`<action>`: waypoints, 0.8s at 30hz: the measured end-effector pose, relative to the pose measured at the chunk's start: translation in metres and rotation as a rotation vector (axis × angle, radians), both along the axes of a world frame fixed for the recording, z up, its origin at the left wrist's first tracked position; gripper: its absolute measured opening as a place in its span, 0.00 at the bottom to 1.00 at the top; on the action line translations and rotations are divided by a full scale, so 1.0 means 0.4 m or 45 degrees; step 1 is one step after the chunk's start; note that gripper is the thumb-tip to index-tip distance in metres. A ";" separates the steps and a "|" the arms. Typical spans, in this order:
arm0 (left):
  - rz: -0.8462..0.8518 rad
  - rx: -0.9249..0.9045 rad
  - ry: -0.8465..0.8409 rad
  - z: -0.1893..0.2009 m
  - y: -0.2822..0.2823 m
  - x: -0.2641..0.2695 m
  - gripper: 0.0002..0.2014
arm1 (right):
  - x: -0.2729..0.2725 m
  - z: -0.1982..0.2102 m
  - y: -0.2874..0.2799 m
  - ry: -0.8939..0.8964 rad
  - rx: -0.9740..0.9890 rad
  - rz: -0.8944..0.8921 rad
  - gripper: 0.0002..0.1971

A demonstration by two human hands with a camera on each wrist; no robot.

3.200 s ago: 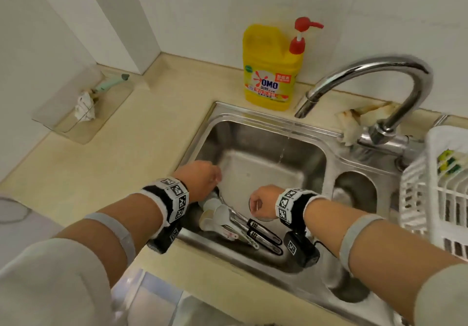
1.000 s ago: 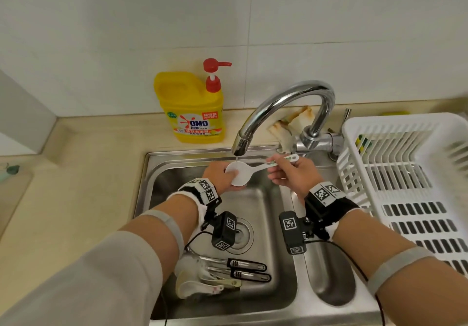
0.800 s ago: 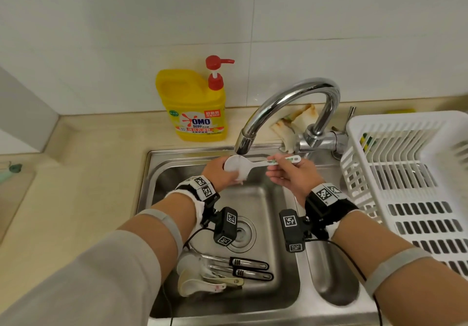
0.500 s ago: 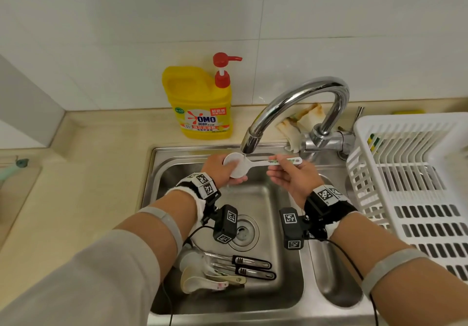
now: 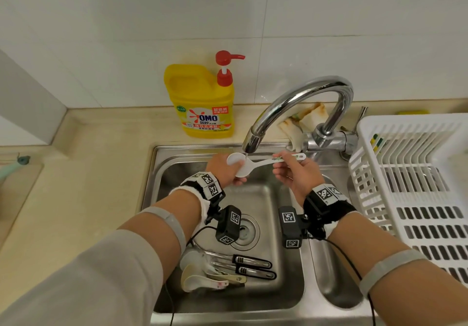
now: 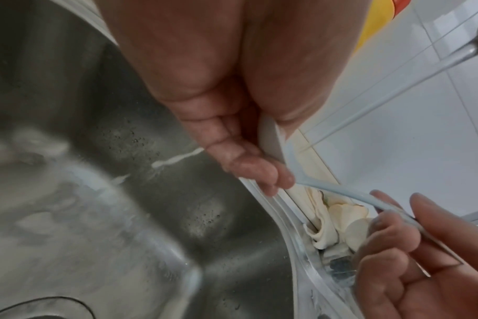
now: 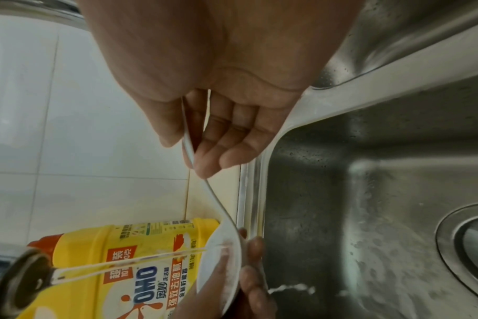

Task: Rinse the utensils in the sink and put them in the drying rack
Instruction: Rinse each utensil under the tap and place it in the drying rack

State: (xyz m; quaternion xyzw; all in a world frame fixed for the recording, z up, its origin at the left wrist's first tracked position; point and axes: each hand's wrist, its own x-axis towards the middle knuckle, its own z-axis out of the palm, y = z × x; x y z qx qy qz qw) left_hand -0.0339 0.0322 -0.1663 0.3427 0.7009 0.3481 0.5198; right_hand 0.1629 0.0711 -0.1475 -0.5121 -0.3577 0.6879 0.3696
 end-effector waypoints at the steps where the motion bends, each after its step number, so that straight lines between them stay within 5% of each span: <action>1: -0.018 0.021 -0.014 -0.003 0.000 0.002 0.08 | 0.000 -0.001 0.002 -0.018 0.011 0.003 0.10; 7: -0.112 -0.017 0.224 -0.016 0.011 0.005 0.20 | 0.006 -0.003 0.010 -0.154 0.140 0.051 0.07; 14: -0.100 -0.036 0.188 -0.039 0.009 -0.001 0.10 | -0.007 0.025 -0.002 -0.166 0.225 0.080 0.06; 20: -0.330 0.048 0.361 -0.003 0.014 0.020 0.18 | -0.012 0.030 0.005 -0.132 0.201 0.090 0.13; 24: -0.301 0.118 0.414 -0.004 0.013 0.016 0.16 | -0.007 0.025 0.004 -0.107 0.173 0.103 0.12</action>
